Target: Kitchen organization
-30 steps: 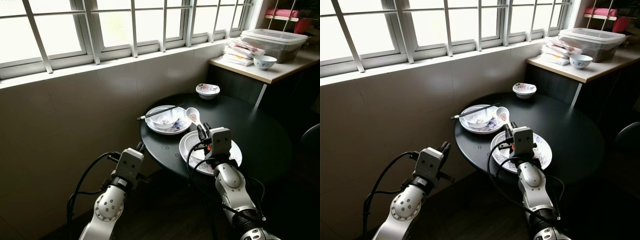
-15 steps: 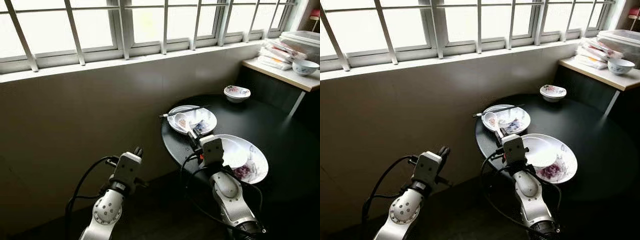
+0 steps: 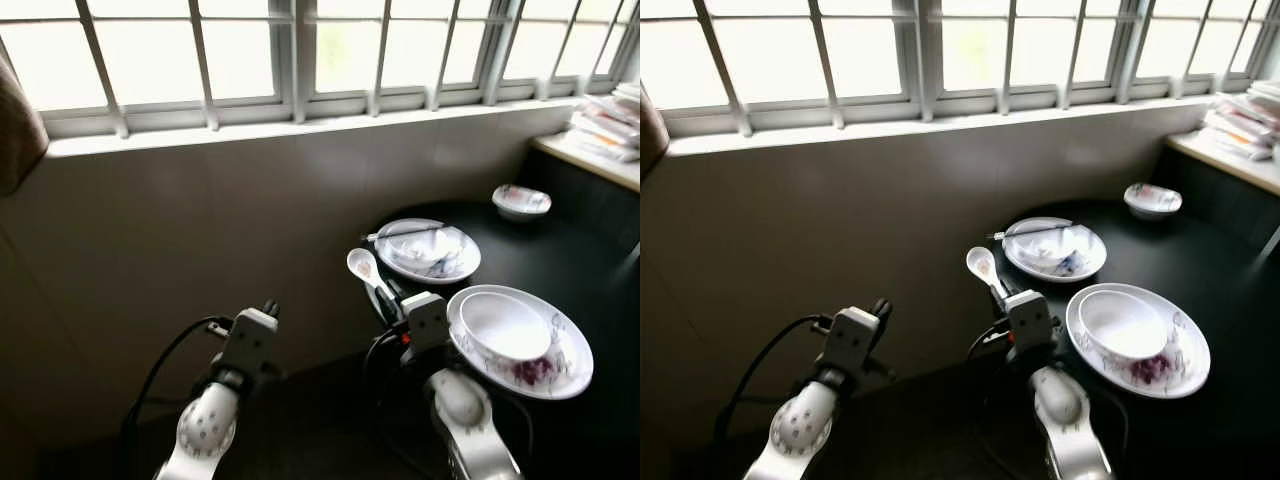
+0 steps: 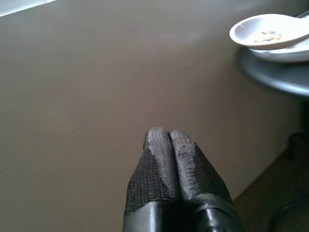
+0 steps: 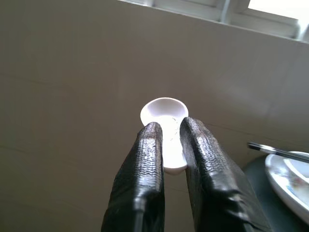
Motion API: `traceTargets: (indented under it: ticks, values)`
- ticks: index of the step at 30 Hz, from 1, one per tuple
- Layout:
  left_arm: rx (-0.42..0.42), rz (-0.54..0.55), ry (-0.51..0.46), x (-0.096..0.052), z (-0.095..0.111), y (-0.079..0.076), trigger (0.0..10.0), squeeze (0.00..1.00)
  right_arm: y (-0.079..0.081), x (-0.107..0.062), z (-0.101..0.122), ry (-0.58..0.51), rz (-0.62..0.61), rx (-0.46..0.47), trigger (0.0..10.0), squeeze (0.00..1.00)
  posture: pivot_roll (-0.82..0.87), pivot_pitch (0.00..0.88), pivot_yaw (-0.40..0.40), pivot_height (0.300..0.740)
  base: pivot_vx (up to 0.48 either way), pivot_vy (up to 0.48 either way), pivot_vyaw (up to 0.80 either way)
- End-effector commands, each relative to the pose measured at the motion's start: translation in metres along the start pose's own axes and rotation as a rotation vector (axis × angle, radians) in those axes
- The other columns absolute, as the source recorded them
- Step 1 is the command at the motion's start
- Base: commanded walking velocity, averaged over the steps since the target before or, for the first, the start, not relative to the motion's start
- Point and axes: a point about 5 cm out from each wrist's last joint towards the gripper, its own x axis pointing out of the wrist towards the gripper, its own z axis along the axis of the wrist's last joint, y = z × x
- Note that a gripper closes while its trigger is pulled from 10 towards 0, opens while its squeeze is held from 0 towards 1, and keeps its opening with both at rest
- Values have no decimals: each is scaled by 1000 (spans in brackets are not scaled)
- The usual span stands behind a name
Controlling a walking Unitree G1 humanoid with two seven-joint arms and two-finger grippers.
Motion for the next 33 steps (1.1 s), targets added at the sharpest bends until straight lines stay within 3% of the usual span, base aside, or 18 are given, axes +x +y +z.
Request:
traceTargets:
  ticks: [1, 6, 14, 18, 21, 24, 28, 33]
  values:
    - [-5, -15, 36, -5, -7, -7, 10000, 0, -4, -7, -2, 20, 2, -13, 0, 0, 25, 0, -28, 740, 0, 0, 800]
    - [35, -12, 109, -12, -22, -9, 10000, 0, 5, -24, -16, 85, 57, -60, 0, 0, 25, 0, -29, 740, 0, 0, 800]
    - [47, -10, 105, -8, -20, -10, 10000, 0, 7, -26, -21, 124, 31, -53, 0, 0, 23, 0, -23, 740, 0, 0, 800]
    - [39, 37, 22, -2, -7, -1, 10000, 0, 0, -17, -13, 83, -13, -65, 0, 0, 25, 0, -21, 740, 0, 0, 800]
    - [13, 105, -59, 4, 9, 11, 10000, 0, -6, -8, 4, -6, -32, -196, 0, 0, 28, 0, -21, 740, 0, 0, 800]
    - [6, 148, -103, 6, 18, 19, 10000, 0, -10, -4, 12, -42, -72, -197, 0, 0, 29, 0, -21, 740, 0, 0, 800]
    - [-42, 219, -195, 11, 38, 32, 10000, 0, -5, 5, 32, -147, -25, -303, 0, 0, 34, 0, -23, 740, 0, 0, 800]
    - [-37, 222, -261, 18, 54, 38, 10000, 0, 5, 11, 45, -220, 8, -352, 0, 0, 37, 0, -21, 740, 51, 0, 800]
